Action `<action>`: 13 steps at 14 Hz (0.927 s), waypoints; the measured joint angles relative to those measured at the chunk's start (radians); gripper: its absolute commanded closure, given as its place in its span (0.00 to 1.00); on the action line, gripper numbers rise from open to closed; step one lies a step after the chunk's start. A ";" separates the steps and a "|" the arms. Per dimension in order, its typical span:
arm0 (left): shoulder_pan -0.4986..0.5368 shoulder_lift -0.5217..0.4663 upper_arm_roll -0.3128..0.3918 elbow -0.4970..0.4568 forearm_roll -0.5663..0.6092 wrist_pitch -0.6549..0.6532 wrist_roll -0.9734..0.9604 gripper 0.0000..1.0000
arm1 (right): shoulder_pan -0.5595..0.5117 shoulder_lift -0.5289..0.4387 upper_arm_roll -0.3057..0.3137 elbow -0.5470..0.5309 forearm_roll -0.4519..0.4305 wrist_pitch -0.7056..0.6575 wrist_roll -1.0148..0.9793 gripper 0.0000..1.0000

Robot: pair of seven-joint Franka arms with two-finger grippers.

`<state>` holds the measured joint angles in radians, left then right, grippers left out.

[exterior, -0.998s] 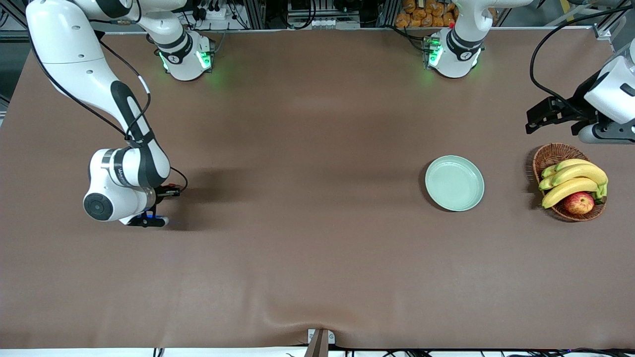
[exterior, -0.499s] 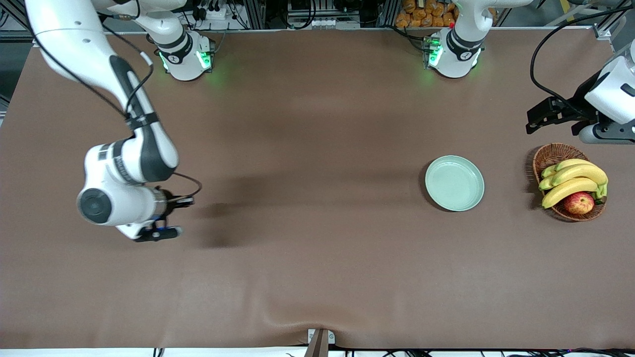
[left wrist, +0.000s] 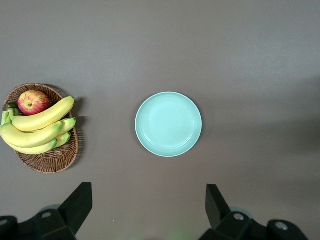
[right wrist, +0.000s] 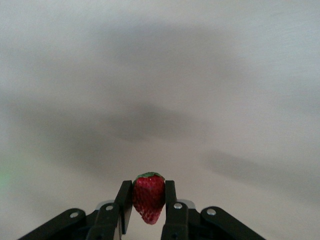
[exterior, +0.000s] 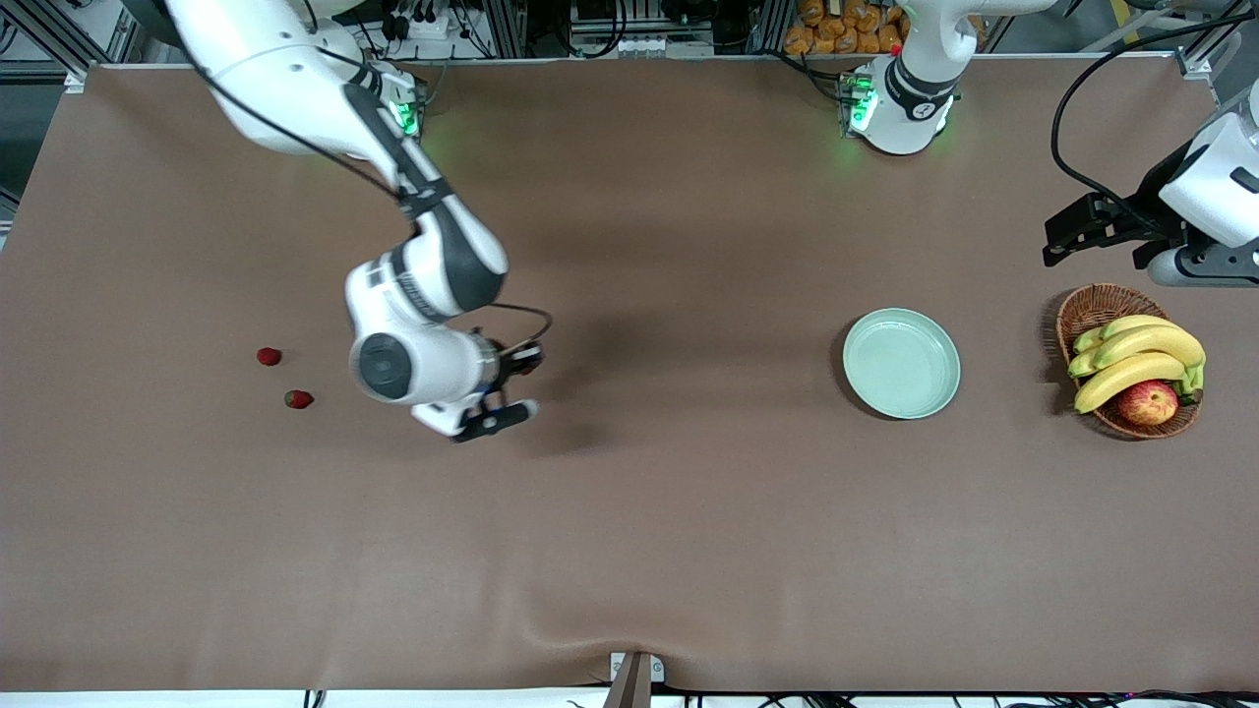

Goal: Collect all strawberries into plate
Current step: 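Reach down and grasp a red strawberry with the right gripper, then set the strawberry mid-table with the right gripper while the left gripper approaches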

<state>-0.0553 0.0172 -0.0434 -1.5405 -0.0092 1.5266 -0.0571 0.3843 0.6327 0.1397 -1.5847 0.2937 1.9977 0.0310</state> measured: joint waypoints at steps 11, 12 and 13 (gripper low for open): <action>0.001 0.004 0.000 0.000 0.000 0.000 0.000 0.00 | 0.155 0.100 -0.003 0.000 0.001 0.083 0.003 0.81; 0.001 0.005 0.001 0.000 0.000 0.000 0.000 0.00 | 0.159 0.108 -0.003 -0.001 0.001 0.091 0.003 0.72; 0.001 0.008 0.001 0.000 0.000 0.000 0.000 0.00 | 0.161 0.114 -0.004 -0.001 0.001 0.093 0.003 0.51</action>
<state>-0.0540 0.0250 -0.0422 -1.5407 -0.0092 1.5267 -0.0575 0.5458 0.7471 0.1362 -1.5853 0.2944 2.0912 0.0343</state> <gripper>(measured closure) 0.000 0.696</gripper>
